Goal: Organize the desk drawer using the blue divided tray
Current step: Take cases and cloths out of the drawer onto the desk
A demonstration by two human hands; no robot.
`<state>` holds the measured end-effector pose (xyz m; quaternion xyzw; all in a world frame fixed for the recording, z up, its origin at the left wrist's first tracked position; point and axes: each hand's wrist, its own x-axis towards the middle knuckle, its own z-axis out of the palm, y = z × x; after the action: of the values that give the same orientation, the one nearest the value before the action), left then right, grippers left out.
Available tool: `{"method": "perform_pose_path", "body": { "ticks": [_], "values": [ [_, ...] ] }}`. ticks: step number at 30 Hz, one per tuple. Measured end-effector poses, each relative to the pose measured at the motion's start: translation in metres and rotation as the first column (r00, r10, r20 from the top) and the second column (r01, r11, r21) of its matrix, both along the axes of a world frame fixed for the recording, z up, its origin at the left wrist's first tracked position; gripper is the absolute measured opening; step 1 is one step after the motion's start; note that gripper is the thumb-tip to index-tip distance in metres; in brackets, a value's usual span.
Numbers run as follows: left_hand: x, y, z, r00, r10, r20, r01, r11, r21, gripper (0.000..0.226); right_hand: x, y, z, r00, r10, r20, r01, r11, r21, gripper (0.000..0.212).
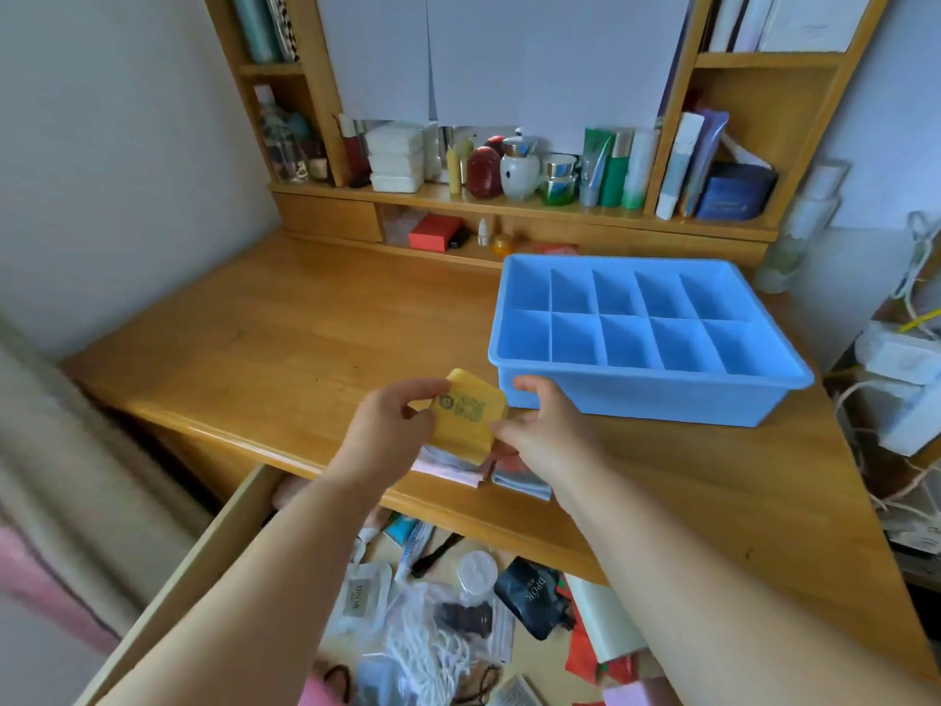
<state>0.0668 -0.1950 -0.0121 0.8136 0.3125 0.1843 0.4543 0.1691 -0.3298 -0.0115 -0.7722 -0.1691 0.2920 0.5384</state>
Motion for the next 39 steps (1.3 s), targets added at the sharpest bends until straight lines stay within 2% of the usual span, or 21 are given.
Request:
{"method": "perform_pose_path", "body": {
  "ticks": [3, 4, 5, 7, 9, 10, 13, 14, 15, 16, 17, 19, 20, 23, 26, 28, 31, 33, 35, 37, 39],
  "values": [
    [0.005, 0.018, -0.006, 0.96, -0.1, -0.262, 0.126, 0.988, 0.083, 0.029, 0.001, -0.006, -0.008, 0.982, 0.112, 0.152, -0.079, 0.975, -0.206, 0.05],
    [0.001, 0.021, -0.008, 0.933, -0.094, -0.347, 0.152, 0.978, 0.145, 0.028, 0.0, -0.015, -0.011, 0.967, 0.142, 0.21, -0.086, 0.963, -0.255, 0.042],
    [-0.004, 0.022, -0.011, 0.933, -0.05, -0.357, 0.14, 0.963, 0.231, 0.027, -0.003, -0.025, -0.013, 0.953, 0.158, 0.259, -0.085, 0.958, -0.273, 0.032],
    [-0.02, 0.017, -0.014, 0.989, 0.035, -0.147, 0.024, 0.925, 0.38, 0.026, -0.012, -0.051, -0.017, 0.92, 0.167, 0.354, -0.092, 0.972, -0.218, 0.016],
    [-0.043, 0.003, -0.016, 0.994, 0.063, 0.087, -0.092, 0.918, 0.386, 0.029, -0.032, -0.079, -0.022, 0.894, 0.191, 0.404, -0.148, 0.98, -0.136, 0.01],
    [-0.056, -0.005, -0.02, 0.988, 0.077, 0.135, -0.121, 0.928, 0.351, 0.03, -0.043, -0.093, -0.024, 0.891, 0.226, 0.393, -0.196, 0.974, -0.113, 0.011],
    [-0.103, -0.037, -0.049, 0.993, 0.093, 0.067, -0.107, 0.961, 0.256, 0.032, -0.082, -0.133, -0.048, 0.863, 0.393, 0.317, -0.343, 0.917, -0.203, 0.013],
    [-0.122, -0.048, -0.062, 0.997, 0.074, -0.012, -0.069, 0.972, 0.226, 0.032, -0.092, -0.145, -0.06, 0.802, 0.443, 0.4, -0.343, 0.891, -0.299, 0.01],
    [-0.141, -0.058, -0.076, 0.993, 0.047, -0.104, -0.027, 0.982, 0.189, 0.032, -0.097, -0.156, -0.075, 0.662, 0.522, 0.537, -0.299, 0.842, -0.45, 0.006],
    [-0.16, -0.067, -0.089, 0.981, 0.026, -0.195, 0.003, 0.989, 0.15, 0.031, -0.105, -0.163, -0.084, 0.517, 0.63, 0.579, -0.244, 0.757, -0.606, 0.013],
    [-0.178, -0.074, -0.099, 0.964, 0.016, -0.266, 0.014, 0.994, 0.112, 0.031, -0.113, -0.17, -0.097, 0.44, 0.744, 0.503, -0.258, 0.641, -0.723, 0.029],
    [-0.208, -0.082, -0.112, 0.937, 0.011, -0.35, 0.025, 0.995, 0.099, 0.036, -0.13, -0.182, -0.123, 0.422, 0.878, 0.224, -0.412, 0.406, -0.816, 0.059],
    [-0.218, -0.083, -0.113, 0.925, 0.018, -0.38, 0.034, 0.991, 0.129, 0.037, -0.138, -0.185, -0.134, 0.425, 0.891, 0.159, -0.445, 0.358, -0.821, 0.07],
    [-0.234, -0.08, -0.11, 0.915, 0.084, -0.395, 0.016, 0.97, 0.244, 0.032, -0.162, -0.19, -0.154, 0.42, 0.887, 0.192, -0.44, 0.384, -0.812, 0.082],
    [-0.242, -0.07, -0.11, 0.906, 0.13, -0.402, 0.013, 0.943, 0.334, 0.039, -0.173, -0.186, -0.156, 0.448, 0.868, 0.215, -0.498, 0.442, -0.746, 0.081],
    [-0.244, -0.064, -0.113, 0.89, 0.112, -0.442, 0.062, 0.931, 0.359, 0.043, -0.171, -0.184, -0.153, 0.445, 0.849, 0.284, -0.451, 0.486, -0.749, 0.075],
    [-0.244, -0.058, -0.119, 0.805, 0.108, -0.583, 0.158, 0.909, 0.386, 0.051, -0.161, -0.19, -0.142, 0.427, 0.765, 0.482, -0.251, 0.613, -0.749, 0.066],
    [-0.242, -0.057, -0.122, 0.724, 0.082, -0.685, 0.237, 0.903, 0.359, 0.06, -0.155, -0.197, -0.132, 0.402, 0.776, 0.486, -0.257, 0.605, -0.753, 0.056],
    [-0.239, -0.056, -0.124, 0.697, 0.059, -0.714, 0.278, 0.897, 0.345, 0.065, -0.15, -0.208, -0.129, 0.404, 0.721, 0.564, -0.241, 0.678, -0.694, 0.046],
    [-0.236, -0.055, -0.126, 0.697, 0.054, -0.715, 0.3, 0.884, 0.359, 0.065, -0.143, -0.219, -0.129, 0.487, 0.566, 0.665, -0.12, 0.798, -0.59, 0.047],
    [-0.236, -0.056, -0.127, 0.708, 0.045, -0.705, 0.301, 0.883, 0.359, 0.063, -0.134, -0.227, -0.129, 0.661, 0.405, 0.631, 0.019, 0.832, -0.554, 0.064]
  ]
}}
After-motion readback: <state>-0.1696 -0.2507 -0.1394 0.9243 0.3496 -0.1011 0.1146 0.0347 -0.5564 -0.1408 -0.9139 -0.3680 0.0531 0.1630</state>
